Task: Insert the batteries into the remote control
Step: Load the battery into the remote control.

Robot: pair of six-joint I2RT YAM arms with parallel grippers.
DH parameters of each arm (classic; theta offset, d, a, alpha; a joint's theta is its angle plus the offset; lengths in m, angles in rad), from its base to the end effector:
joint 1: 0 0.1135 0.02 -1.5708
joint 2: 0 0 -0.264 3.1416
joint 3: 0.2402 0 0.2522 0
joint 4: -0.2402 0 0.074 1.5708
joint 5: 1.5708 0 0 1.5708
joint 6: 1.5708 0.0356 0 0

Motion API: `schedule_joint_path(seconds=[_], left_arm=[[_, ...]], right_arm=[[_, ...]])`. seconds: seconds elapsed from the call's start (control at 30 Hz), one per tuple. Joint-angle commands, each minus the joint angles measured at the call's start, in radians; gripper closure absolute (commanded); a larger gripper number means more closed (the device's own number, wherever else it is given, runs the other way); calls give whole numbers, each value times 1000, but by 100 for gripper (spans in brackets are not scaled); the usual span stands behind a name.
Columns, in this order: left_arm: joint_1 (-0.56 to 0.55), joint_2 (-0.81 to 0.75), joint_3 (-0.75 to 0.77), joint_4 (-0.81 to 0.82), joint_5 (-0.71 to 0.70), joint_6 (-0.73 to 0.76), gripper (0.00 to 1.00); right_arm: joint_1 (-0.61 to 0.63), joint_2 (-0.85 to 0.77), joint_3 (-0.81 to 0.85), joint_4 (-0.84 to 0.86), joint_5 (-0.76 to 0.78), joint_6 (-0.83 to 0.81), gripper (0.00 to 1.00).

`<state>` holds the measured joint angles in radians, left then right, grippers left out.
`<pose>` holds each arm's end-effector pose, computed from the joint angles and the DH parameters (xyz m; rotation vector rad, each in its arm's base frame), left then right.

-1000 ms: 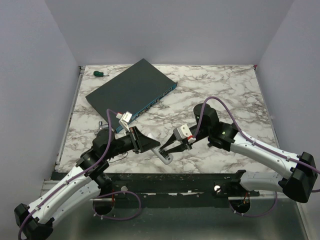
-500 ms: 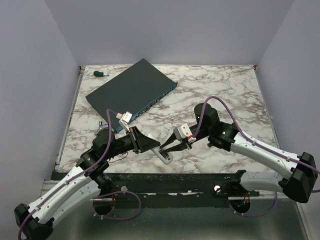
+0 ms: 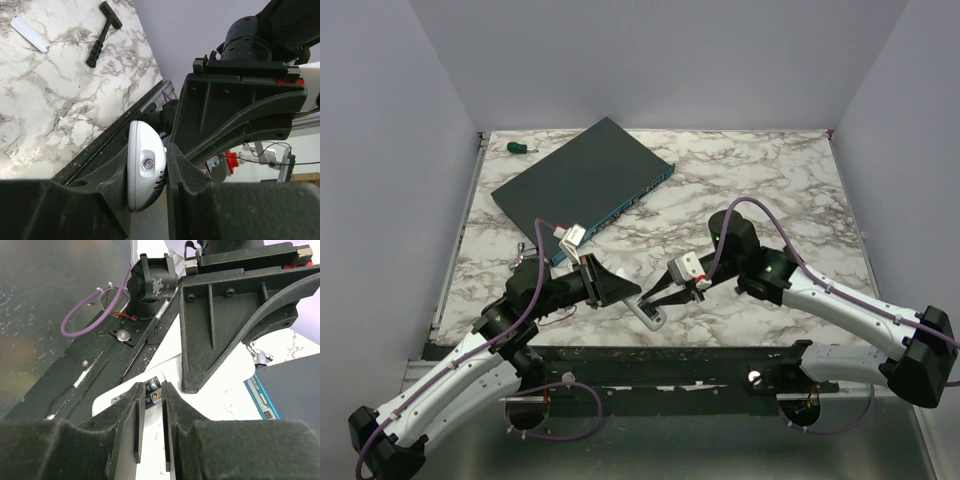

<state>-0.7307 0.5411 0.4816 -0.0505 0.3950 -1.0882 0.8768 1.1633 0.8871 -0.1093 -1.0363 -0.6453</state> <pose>0.1011 -0.1090 0.2831 -0.0028 1.9832 -1.6197 0.1381 0.2139 0.3122 -1.7362 0.8241 1.1556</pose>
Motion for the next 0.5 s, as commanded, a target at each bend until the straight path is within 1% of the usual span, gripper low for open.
schedule_joint_path(seconds=[0.0,0.47], left_arm=[[-3,-21,4,35,6,-3,100],[-3,-26,0,39,2,-7,100]], right_arm=[[-4,-22,-29,-55,19,-3,74],[-4,-30,-43,-66,21,-11,77]])
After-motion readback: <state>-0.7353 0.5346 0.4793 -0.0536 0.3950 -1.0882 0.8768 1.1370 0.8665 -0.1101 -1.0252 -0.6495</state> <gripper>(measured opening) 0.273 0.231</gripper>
